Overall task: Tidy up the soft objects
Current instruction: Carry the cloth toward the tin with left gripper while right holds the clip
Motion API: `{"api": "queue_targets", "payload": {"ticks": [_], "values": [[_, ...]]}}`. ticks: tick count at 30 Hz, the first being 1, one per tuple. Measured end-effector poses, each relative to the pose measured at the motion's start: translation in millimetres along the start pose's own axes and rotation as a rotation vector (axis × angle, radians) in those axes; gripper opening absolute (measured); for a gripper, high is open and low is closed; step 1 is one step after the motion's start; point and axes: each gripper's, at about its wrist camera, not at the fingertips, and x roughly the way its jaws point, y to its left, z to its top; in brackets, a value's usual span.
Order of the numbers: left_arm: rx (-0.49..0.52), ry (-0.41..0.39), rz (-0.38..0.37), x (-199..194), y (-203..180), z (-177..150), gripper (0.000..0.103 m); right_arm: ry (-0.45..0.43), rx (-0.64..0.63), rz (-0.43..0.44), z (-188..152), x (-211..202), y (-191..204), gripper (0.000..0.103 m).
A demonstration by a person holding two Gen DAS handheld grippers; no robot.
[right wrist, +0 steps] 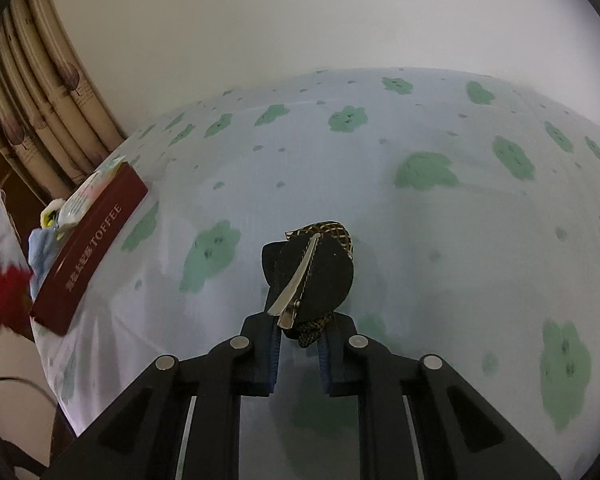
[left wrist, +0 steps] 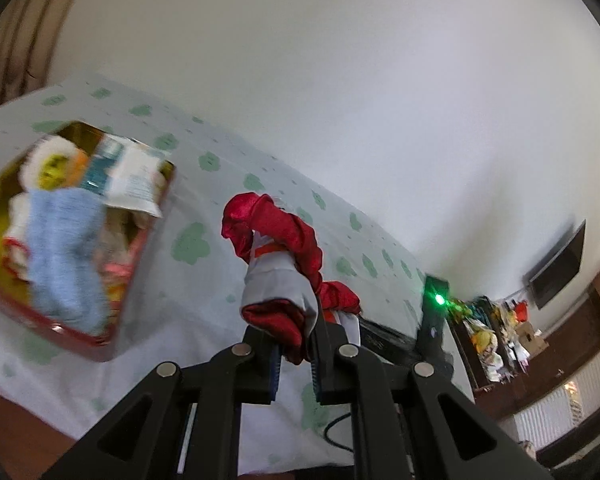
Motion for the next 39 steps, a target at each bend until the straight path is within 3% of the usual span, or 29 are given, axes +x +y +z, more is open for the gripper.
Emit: {"api": "queue_targets", "payload": {"ticks": [8, 12, 18, 23, 26, 28, 29, 31, 34, 37, 39], "values": [[-0.061, -0.113, 0.141, -65, 45, 18, 0.01, -0.015, -0.006, -0.037, -6, -1, -2, 0.014], [-0.066, -0.144, 0.191, -76, 70, 43, 0.01, -0.017, 0.005, -0.033, -6, -2, -4, 0.015], [-0.163, -0.154, 0.276, -75, 118, 62, 0.01, -0.016, 0.01, -0.036, -7, -2, -4, 0.015], [-0.174, -0.094, 0.334, -69, 150, 54, 0.01, -0.013, 0.01, -0.035, -7, -1, -4, 0.016], [-0.166, -0.027, 0.367, -60, 158, 47, 0.019, -0.012, 0.011, -0.034, -7, -1, -4, 0.016], [-0.161, 0.031, 0.391, -53, 162, 44, 0.032, -0.012, 0.011, -0.033, -7, -1, -4, 0.016], [-0.15, 0.037, 0.39, -51, 162, 42, 0.032, -0.013, 0.009, -0.035, -6, -1, -4, 0.017], [-0.099, 0.031, 0.421, -50, 158, 42, 0.04, -0.013, 0.009, -0.034, -6, -1, -4, 0.017], [-0.001, 0.023, 0.524, -50, 143, 44, 0.055, -0.012, 0.008, -0.034, -7, -1, -5, 0.018], [0.083, -0.024, 0.5, -55, 126, 51, 0.064, -0.012, 0.011, -0.033, -7, -1, -4, 0.018], [0.149, -0.047, 0.528, -53, 115, 61, 0.067, -0.012, 0.011, -0.032, -7, -1, -4, 0.019]]}}
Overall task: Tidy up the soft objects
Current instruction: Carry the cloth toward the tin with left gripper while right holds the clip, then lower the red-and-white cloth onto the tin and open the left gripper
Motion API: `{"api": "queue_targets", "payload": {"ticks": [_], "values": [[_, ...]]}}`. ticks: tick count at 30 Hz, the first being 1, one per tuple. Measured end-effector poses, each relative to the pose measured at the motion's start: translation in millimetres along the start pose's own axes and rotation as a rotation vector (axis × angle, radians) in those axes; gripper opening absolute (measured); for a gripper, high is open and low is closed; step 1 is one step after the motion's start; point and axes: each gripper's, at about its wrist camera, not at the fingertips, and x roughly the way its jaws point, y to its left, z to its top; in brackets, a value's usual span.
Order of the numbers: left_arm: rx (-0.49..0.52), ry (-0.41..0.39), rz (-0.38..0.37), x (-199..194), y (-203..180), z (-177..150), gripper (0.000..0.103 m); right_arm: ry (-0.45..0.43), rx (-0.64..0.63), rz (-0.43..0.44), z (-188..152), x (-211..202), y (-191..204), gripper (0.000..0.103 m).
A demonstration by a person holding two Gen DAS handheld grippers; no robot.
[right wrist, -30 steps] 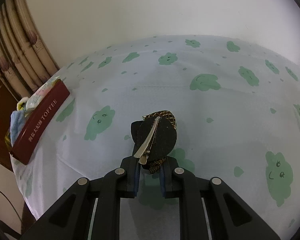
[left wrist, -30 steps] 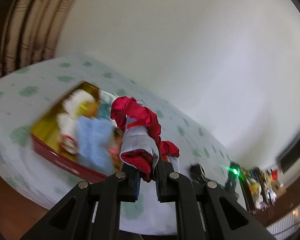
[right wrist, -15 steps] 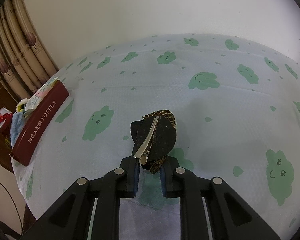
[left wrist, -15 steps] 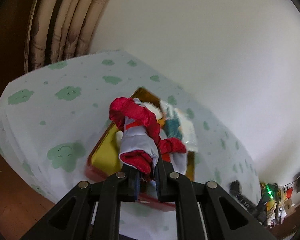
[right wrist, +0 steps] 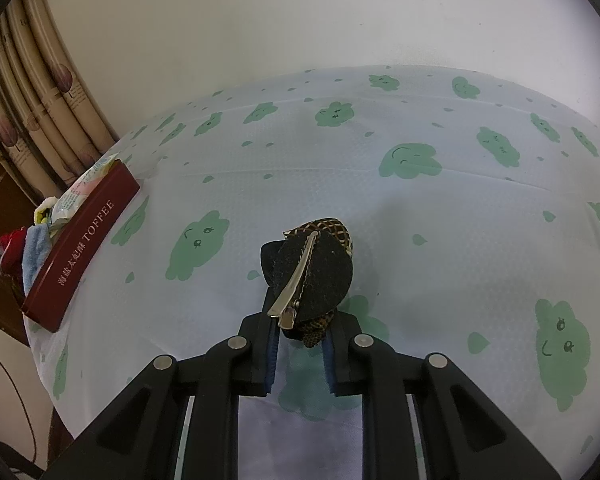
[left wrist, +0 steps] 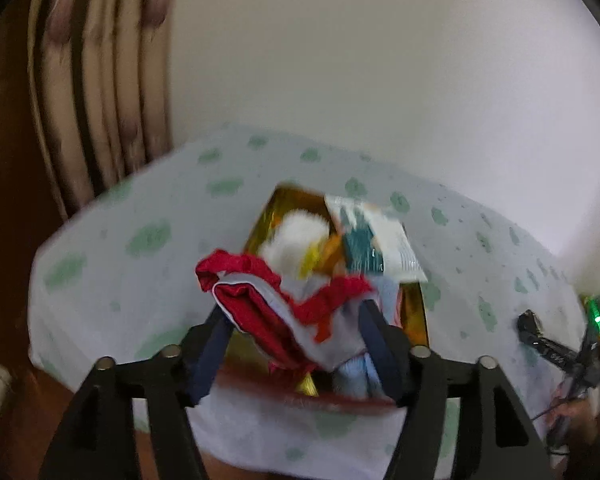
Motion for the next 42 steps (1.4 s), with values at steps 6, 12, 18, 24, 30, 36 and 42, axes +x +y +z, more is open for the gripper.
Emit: {"api": "queue_targets", "payload": {"ticks": [6, 12, 18, 24, 30, 36, 42], "values": [[-0.005, 0.019, 0.033, -4, 5, 8, 0.067, 0.0, 0.007, 0.007, -1, 0, 0, 0.019], [-0.081, -0.036, 0.076, -24, 22, -17, 0.067, -0.001, 0.008, 0.015, 0, 0, 0, 0.019], [-0.2, -0.07, 0.03, -40, 32, -24, 0.067, 0.0, -0.018, 0.026, 1, -1, 6, 0.018], [-0.169, -0.109, 0.022, -61, -2, -48, 0.067, -0.005, -0.036, 0.038, 8, -5, 22, 0.018], [-0.062, -0.124, 0.075, -62, -31, -62, 0.067, -0.015, -0.15, 0.125, 30, -17, 90, 0.018], [-0.086, -0.067, 0.05, -52, -24, -69, 0.067, -0.011, -0.263, 0.291, 58, -14, 192, 0.018], [-0.127, -0.07, 0.049, -53, -14, -68, 0.067, 0.039, -0.382, 0.372, 70, 13, 277, 0.018]]}}
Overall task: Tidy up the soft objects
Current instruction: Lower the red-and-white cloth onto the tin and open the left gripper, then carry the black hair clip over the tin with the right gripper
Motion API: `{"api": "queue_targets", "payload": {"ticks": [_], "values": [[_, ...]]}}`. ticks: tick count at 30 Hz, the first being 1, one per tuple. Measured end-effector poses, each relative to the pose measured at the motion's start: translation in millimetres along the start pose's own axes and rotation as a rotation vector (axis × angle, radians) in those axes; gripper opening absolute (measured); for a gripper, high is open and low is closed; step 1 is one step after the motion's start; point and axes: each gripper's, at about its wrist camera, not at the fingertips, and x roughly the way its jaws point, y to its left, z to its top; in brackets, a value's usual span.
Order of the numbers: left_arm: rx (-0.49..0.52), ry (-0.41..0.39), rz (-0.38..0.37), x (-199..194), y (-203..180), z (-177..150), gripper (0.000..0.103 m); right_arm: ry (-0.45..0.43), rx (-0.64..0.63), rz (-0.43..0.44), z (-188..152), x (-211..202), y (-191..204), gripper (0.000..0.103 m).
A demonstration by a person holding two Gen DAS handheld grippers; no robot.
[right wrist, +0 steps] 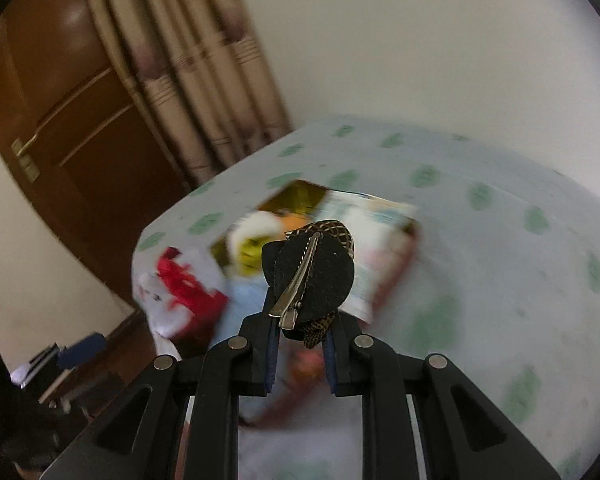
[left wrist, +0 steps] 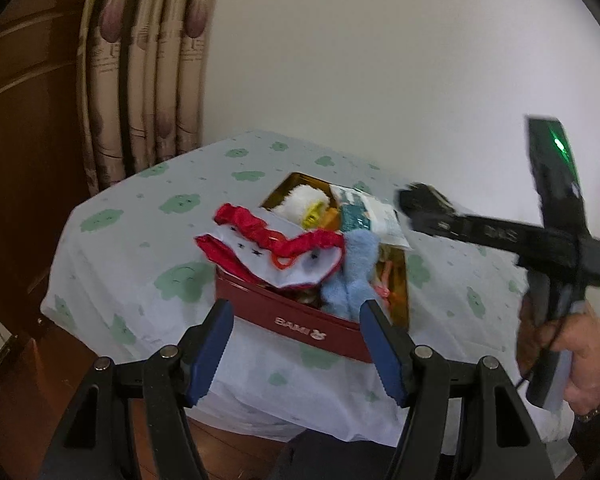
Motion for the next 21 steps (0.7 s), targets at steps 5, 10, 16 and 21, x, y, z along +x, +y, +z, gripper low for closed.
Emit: {"api": "queue_targets", "payload": {"ticks": [5, 10, 16, 21], "values": [[-0.035, 0.012, -0.003, 3, 9, 2, 0.067, 0.083, -0.068, 0.014, 17, 46, 27, 0.018], [-0.062, 0.036, -0.004, 7, 16, 3, 0.067, 0.161, -0.144, -0.005, 17, 76, 45, 0.018], [-0.068, 0.049, -0.005, 9, 17, 3, 0.067, 0.195, -0.141, -0.035, 29, 103, 37, 0.018], [-0.029, 0.058, 0.007, 12, 11, 1, 0.067, 0.191, -0.105, -0.036, 38, 120, 30, 0.018]]}}
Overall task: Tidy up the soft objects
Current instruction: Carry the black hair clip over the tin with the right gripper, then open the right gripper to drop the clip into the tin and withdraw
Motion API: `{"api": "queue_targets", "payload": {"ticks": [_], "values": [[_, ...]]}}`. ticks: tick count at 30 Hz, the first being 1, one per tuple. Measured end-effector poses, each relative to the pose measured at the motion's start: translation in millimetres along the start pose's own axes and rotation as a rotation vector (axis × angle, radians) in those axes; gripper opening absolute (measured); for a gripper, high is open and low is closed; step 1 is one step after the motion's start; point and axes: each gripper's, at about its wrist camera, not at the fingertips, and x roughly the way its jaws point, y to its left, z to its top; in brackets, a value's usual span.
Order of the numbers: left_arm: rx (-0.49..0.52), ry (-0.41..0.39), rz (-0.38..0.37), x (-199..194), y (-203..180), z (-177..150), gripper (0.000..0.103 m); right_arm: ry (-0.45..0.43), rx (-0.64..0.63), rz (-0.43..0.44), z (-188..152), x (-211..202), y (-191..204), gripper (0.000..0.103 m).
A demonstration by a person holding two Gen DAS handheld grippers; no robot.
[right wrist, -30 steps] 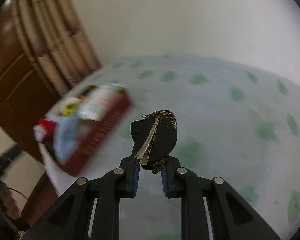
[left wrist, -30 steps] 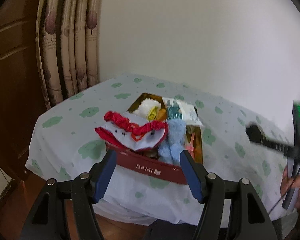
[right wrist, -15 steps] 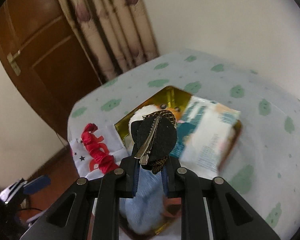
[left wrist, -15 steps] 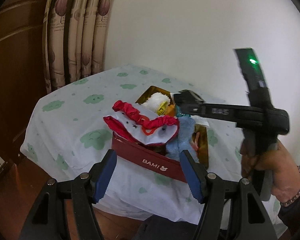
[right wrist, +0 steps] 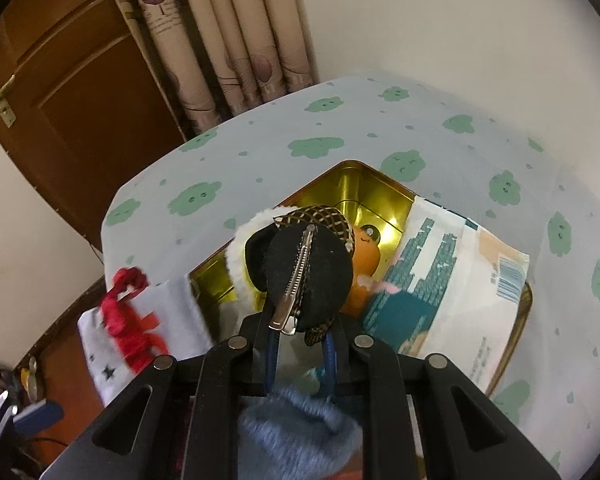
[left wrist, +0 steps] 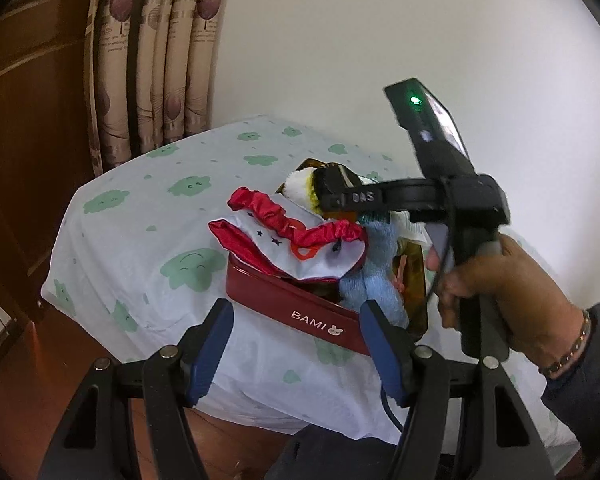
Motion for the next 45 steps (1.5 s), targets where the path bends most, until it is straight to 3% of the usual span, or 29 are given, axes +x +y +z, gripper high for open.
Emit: {"api": "queue_targets", "payload": {"ticks": [10, 17, 21, 26, 35, 42, 45], "values": [[0.024, -0.011, 0.044, 0, -3, 0, 0.067, -0.021, -0.049, -0.003, -14, -14, 12, 0.021], [0.036, -0.03, 0.075, 0, 0, 2, 0.067, -0.087, -0.009, 0.009, -22, -32, 7, 0.033], [0.046, -0.026, 0.092, 1, -1, 1, 0.067, -0.118, 0.01, 0.027, -34, -43, 7, 0.049], [0.06, -0.039, 0.113, -1, -3, 1, 0.067, -0.151, 0.017, 0.004, -49, -57, 11, 0.05], [0.107, -0.065, 0.145, -6, -13, -1, 0.067, -0.241, 0.046, -0.005, -74, -100, 23, 0.061], [0.134, -0.065, 0.15, -6, -19, -2, 0.067, -0.305, 0.032, -0.065, -98, -127, 42, 0.071], [0.125, -0.074, 0.148, -7, -17, -2, 0.067, -0.358, 0.062, -0.142, -107, -143, 43, 0.084]]}}
